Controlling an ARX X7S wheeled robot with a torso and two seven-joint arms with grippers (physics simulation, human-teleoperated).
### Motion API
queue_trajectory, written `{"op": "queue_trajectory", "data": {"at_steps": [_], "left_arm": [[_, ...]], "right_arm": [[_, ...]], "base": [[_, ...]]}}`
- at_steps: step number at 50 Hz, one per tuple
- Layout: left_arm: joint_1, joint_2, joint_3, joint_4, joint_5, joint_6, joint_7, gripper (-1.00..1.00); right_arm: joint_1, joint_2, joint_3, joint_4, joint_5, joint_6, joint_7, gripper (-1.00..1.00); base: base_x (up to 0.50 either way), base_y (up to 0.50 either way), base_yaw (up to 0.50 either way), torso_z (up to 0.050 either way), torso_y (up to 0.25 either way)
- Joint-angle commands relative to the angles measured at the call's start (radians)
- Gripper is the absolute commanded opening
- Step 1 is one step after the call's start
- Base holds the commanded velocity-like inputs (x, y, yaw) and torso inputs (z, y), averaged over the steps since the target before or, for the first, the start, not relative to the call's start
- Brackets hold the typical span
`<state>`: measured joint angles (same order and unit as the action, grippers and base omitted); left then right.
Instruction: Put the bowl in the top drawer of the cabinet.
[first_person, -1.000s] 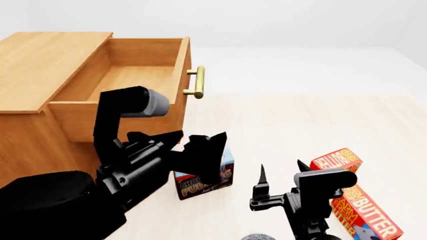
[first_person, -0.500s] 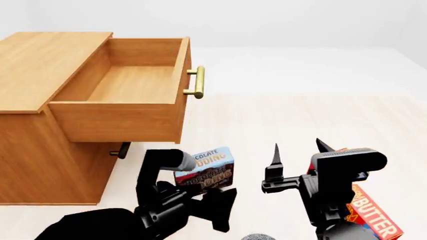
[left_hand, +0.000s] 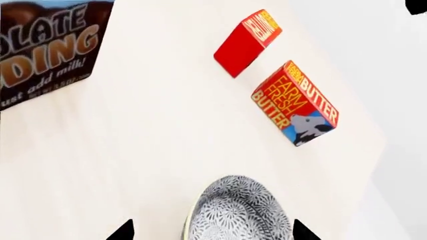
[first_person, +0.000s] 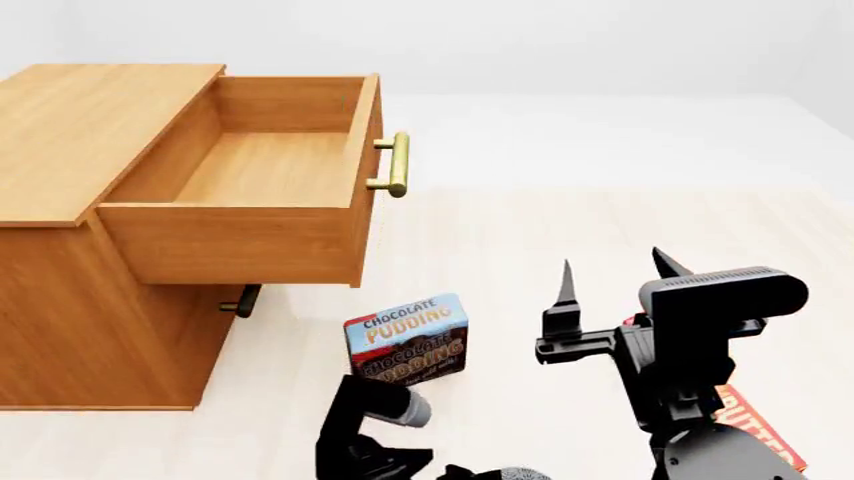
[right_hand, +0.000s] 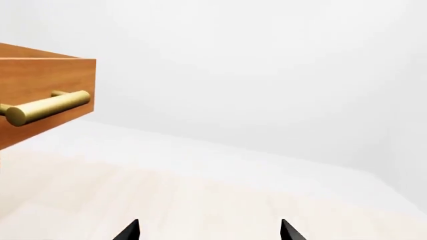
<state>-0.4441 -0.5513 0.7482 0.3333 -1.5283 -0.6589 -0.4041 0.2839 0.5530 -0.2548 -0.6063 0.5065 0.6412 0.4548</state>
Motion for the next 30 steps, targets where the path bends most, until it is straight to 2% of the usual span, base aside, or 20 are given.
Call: {"op": "queue_trajectory", "data": {"at_steps": [1,14,30], "left_arm": [[0.033,0.026,0.044,-0.037,0.041,-0.006,0.031,1.0],[0.02,0.091,0.071,-0.075,0.071,-0.005,-0.043,1.0],[-0.001,0.162,0.125,-0.094,0.119,-0.029,-0.12,1.0]], "right_arm": [[0.001,0.002,-0.012,-0.001,-0.012,0.002,0.007,1.0],[-0.001,-0.009,-0.037,0.025,-0.036,-0.029,0.0,1.0],[-0.057,0.006,-0.003,0.02,-0.022,-0.09,-0.012,1.0]], "base": [[0.0,0.0,0.0,0.0,0.0],[0.0,0.0,0.0,0.0,0.0],[0.0,0.0,0.0,0.0,0.0]]}}
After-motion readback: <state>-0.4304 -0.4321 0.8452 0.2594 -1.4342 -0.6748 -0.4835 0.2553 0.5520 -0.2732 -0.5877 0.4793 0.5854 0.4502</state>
